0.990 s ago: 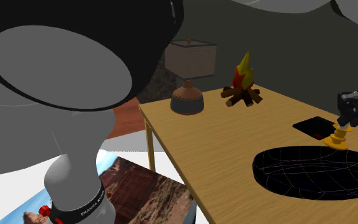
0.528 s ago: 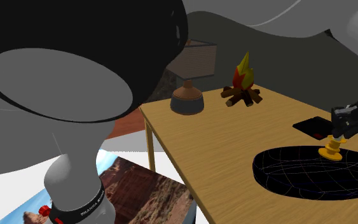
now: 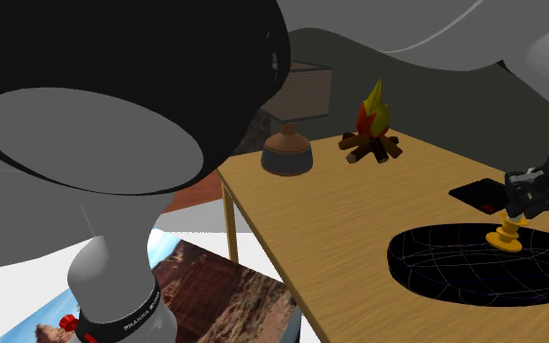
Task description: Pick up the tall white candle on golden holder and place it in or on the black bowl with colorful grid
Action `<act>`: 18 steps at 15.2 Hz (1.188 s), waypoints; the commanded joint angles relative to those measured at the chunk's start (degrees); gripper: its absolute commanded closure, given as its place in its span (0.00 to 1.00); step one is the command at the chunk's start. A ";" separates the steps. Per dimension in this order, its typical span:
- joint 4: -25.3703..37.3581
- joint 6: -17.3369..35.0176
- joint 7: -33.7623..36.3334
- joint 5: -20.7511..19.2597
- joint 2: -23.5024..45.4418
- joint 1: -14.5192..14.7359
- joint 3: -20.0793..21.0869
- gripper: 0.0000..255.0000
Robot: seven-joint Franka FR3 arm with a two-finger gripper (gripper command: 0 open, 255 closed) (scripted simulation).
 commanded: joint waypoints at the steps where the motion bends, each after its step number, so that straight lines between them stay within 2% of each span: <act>1: 0.00 0.00 0.00 0.00 0.00 0.00 0.00 1.00; 2: 0.00 0.00 0.00 0.00 0.00 0.00 0.00 0.00; 7: 0.00 0.00 0.00 0.00 0.00 0.00 0.00 0.00; 11: 4.10 -6.11 -1.07 1.70 2.06 -2.16 1.78 0.00; 18: 4.10 -6.11 -1.08 1.71 2.06 -2.15 1.77 0.00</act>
